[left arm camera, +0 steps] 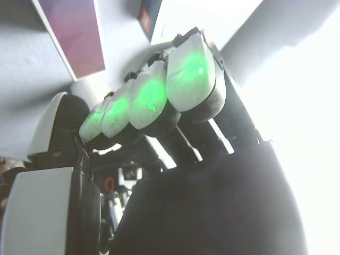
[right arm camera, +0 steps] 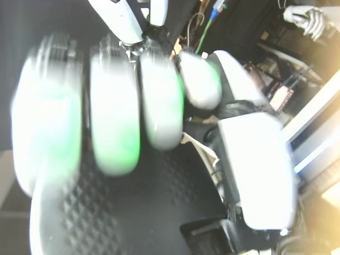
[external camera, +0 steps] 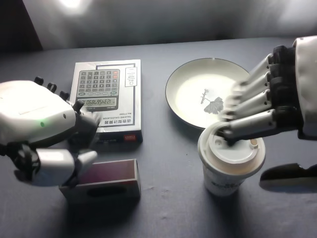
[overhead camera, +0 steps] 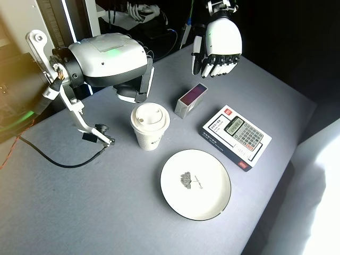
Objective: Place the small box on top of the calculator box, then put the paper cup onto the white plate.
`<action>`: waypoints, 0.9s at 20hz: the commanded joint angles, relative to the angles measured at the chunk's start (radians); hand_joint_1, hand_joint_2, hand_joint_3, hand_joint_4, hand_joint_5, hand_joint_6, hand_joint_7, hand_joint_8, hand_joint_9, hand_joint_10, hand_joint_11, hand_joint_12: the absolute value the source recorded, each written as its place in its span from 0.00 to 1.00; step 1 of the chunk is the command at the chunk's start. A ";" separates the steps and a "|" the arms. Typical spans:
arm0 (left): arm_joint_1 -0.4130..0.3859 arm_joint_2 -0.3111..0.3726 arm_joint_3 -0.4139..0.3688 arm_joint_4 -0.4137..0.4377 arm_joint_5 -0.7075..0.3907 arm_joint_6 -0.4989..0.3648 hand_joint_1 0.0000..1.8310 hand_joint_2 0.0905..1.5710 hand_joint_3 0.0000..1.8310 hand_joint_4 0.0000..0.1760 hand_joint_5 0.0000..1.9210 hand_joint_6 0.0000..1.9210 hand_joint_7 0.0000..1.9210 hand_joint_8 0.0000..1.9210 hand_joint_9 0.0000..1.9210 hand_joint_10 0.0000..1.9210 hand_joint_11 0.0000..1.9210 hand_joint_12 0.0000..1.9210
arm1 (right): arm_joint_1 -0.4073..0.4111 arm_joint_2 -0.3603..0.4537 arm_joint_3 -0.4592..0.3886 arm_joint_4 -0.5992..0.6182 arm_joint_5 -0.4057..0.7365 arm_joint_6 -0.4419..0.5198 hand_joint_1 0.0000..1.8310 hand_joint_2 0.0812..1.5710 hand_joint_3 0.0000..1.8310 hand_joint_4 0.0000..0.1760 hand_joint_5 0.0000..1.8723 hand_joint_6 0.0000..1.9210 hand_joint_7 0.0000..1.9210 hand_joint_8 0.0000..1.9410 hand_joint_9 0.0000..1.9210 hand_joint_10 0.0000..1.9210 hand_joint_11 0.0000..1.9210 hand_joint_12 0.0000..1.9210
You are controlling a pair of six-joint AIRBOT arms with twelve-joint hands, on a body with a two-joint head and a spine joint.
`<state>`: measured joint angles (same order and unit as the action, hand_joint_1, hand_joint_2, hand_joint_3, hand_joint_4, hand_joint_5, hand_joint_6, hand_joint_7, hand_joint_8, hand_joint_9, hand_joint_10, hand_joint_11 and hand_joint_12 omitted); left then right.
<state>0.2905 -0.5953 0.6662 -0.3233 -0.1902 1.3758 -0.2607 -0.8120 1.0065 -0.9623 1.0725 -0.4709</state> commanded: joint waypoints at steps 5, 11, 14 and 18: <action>-0.025 0.008 0.012 -0.013 -0.091 0.002 0.00 0.92 0.00 0.00 0.13 0.00 0.13 0.00 0.10 0.00 0.00 0.23 | 0.006 0.021 -0.027 0.088 0.089 0.099 0.00 0.86 0.01 0.00 0.17 0.00 0.16 0.00 0.13 0.00 0.00 0.30; -0.040 0.007 0.010 -0.011 -0.047 0.003 0.00 0.80 0.00 0.00 0.10 0.00 0.09 0.00 0.07 0.00 0.00 0.16 | 0.006 0.053 -0.057 0.089 0.025 0.143 0.00 0.80 0.00 0.00 0.13 0.00 0.14 0.00 0.11 0.00 0.00 0.29; -0.088 0.005 0.019 -0.011 0.029 0.011 0.19 0.72 0.00 0.00 0.10 0.00 0.10 0.00 0.08 0.00 0.00 0.18 | 0.016 0.089 -0.111 0.139 -0.101 0.129 0.00 0.79 0.00 0.00 0.12 0.00 0.13 0.00 0.10 0.00 0.00 0.23; -0.162 -0.015 0.046 -0.011 0.149 0.046 0.31 0.66 0.00 0.00 0.09 0.00 0.10 0.00 0.08 0.00 0.00 0.23 | 0.037 0.132 -0.173 0.186 -0.261 0.117 0.00 0.79 0.00 0.00 0.12 0.00 0.13 0.00 0.11 0.00 0.00 0.27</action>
<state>0.1341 -0.6212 0.7189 -0.3321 0.0219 1.4204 -0.2382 -0.6861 0.8341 -0.8257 0.7528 -0.3550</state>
